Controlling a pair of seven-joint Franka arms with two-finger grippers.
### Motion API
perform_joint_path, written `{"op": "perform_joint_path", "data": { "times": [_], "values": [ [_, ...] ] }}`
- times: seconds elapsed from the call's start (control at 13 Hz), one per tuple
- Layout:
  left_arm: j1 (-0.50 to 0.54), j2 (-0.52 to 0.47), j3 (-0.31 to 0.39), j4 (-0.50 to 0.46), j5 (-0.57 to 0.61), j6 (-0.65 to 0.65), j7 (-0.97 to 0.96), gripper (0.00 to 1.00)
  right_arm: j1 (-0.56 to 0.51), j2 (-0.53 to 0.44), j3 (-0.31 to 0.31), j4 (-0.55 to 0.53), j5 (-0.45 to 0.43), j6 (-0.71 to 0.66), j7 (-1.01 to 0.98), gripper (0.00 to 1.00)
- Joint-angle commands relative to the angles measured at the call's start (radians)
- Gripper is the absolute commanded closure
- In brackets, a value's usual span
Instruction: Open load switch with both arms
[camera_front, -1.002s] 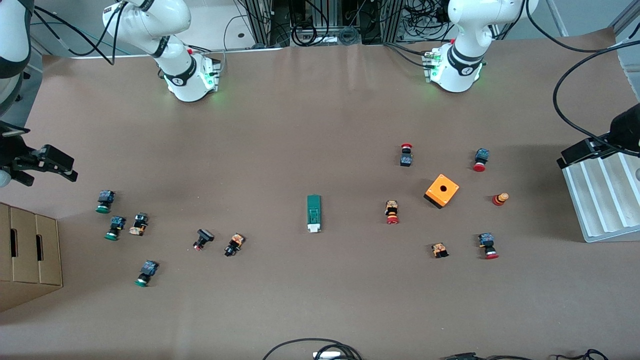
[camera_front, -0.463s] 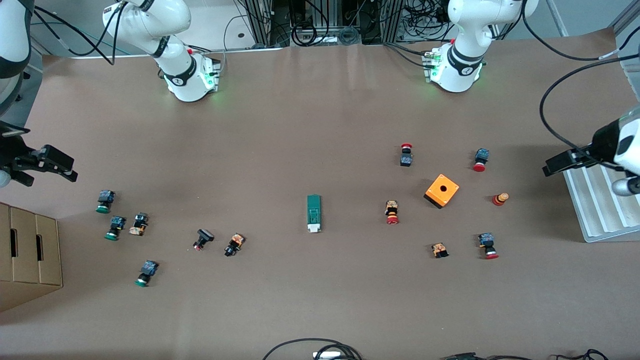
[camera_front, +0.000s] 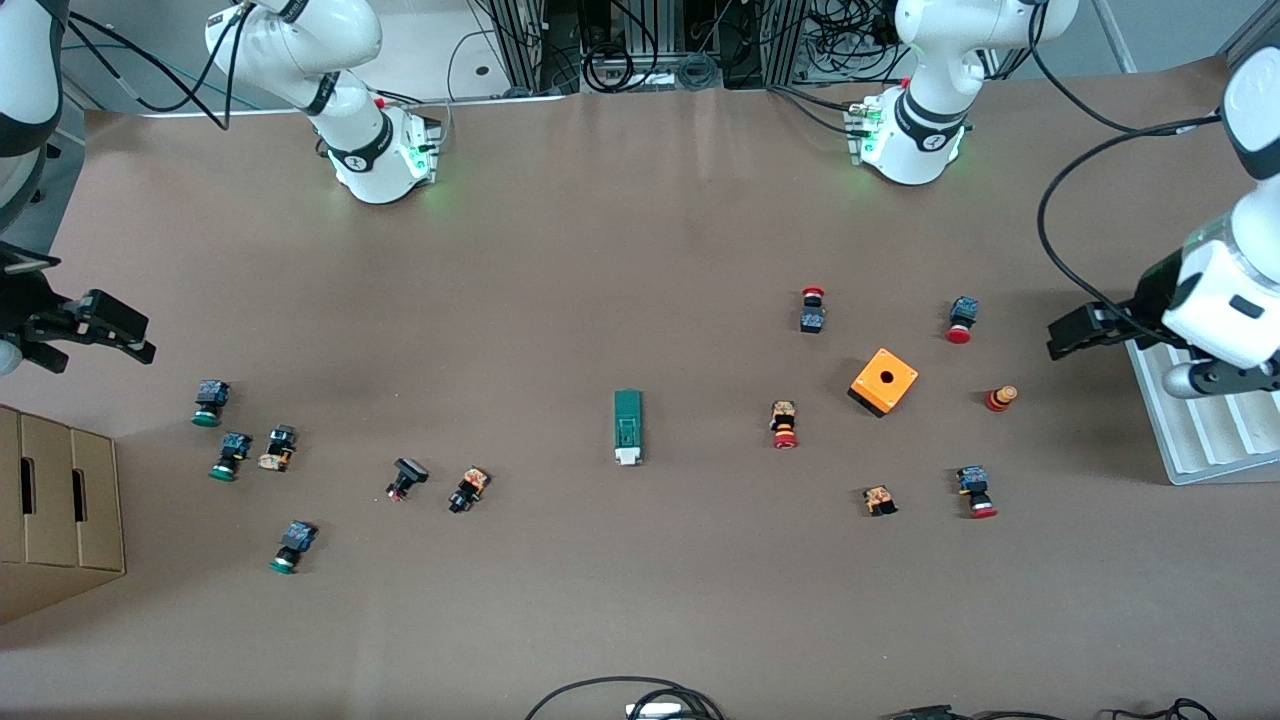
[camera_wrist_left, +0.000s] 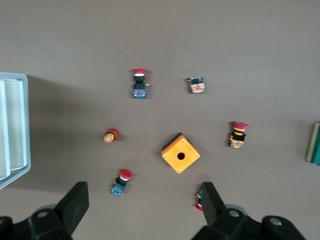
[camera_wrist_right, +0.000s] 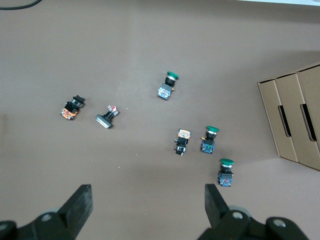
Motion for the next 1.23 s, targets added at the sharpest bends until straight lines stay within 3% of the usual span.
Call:
{"op": "perform_joint_path", "data": {
  "times": [0.0, 0.69, 1.16],
  "values": [
    [-0.044, 0.026, -0.022, 0.028, 0.018, -0.001, 0.011, 0.0, 0.015, -0.002, -0.001, 0.012, -0.028, 0.003, -0.005, 0.0],
    [-0.267, 0.058, -0.028, 0.02, 0.107, 0.169, -0.075, 0.0, 0.024, 0.001, -0.005, 0.012, -0.032, 0.011, -0.004, 0.0],
    [-0.507, 0.04, -0.027, -0.047, 0.213, 0.342, -0.548, 0.0, 0.027, -0.001, -0.002, 0.014, -0.031, 0.012, -0.004, 0.0]
  ]
}}
